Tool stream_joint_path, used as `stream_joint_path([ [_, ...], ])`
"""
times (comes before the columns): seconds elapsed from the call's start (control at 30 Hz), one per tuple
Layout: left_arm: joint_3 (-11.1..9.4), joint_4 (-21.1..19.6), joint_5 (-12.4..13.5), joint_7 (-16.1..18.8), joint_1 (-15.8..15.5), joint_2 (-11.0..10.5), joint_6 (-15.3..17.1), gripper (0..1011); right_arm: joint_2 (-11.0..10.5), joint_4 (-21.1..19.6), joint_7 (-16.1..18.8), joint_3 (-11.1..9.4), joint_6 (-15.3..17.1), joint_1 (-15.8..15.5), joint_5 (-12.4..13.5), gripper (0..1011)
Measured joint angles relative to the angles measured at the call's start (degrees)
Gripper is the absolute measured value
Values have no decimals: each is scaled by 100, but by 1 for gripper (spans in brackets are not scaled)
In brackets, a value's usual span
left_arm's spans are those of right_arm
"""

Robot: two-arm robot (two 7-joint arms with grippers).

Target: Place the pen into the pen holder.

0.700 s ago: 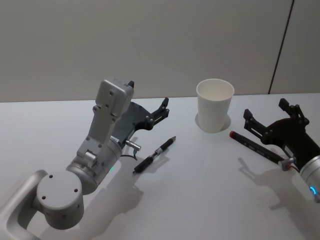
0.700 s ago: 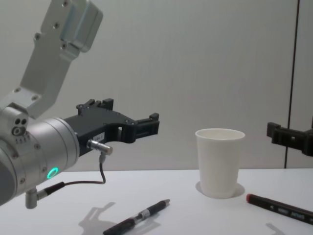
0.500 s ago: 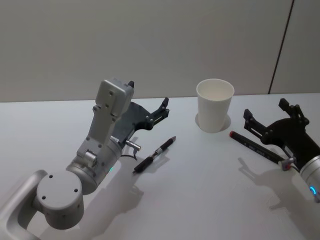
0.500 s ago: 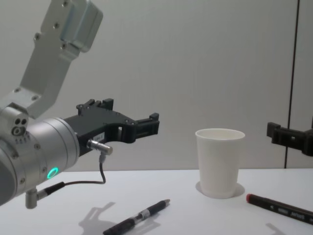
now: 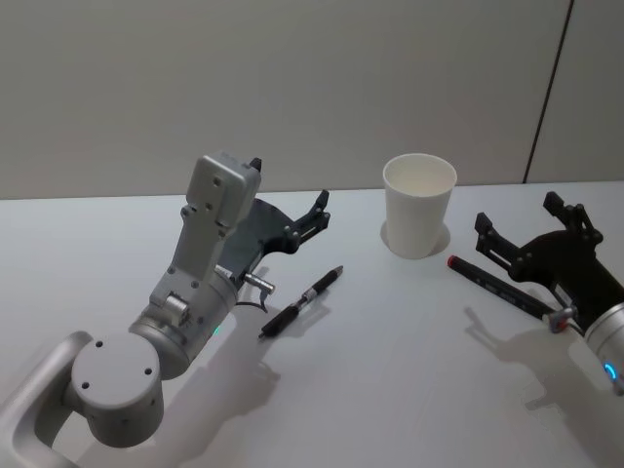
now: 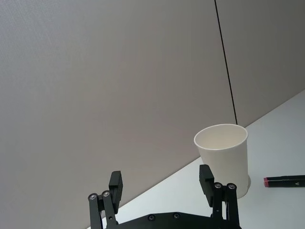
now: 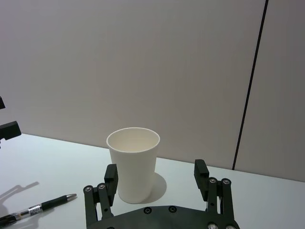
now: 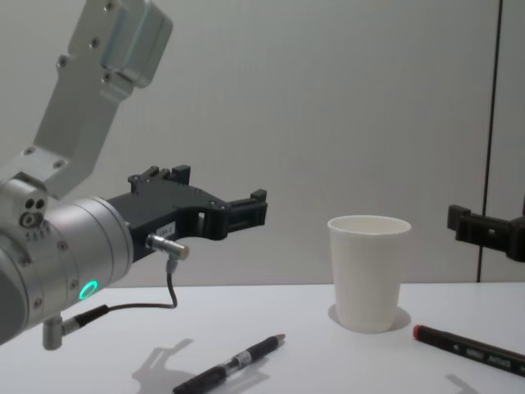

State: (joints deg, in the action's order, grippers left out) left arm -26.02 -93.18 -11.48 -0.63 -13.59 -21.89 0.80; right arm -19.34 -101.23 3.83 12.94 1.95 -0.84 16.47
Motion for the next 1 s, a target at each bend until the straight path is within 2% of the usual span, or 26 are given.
stream_joint_path([
  [1.0,0,0,0,0,0,0,0,1001,-36,-4,18,-33,37,-4,11,1001],
])
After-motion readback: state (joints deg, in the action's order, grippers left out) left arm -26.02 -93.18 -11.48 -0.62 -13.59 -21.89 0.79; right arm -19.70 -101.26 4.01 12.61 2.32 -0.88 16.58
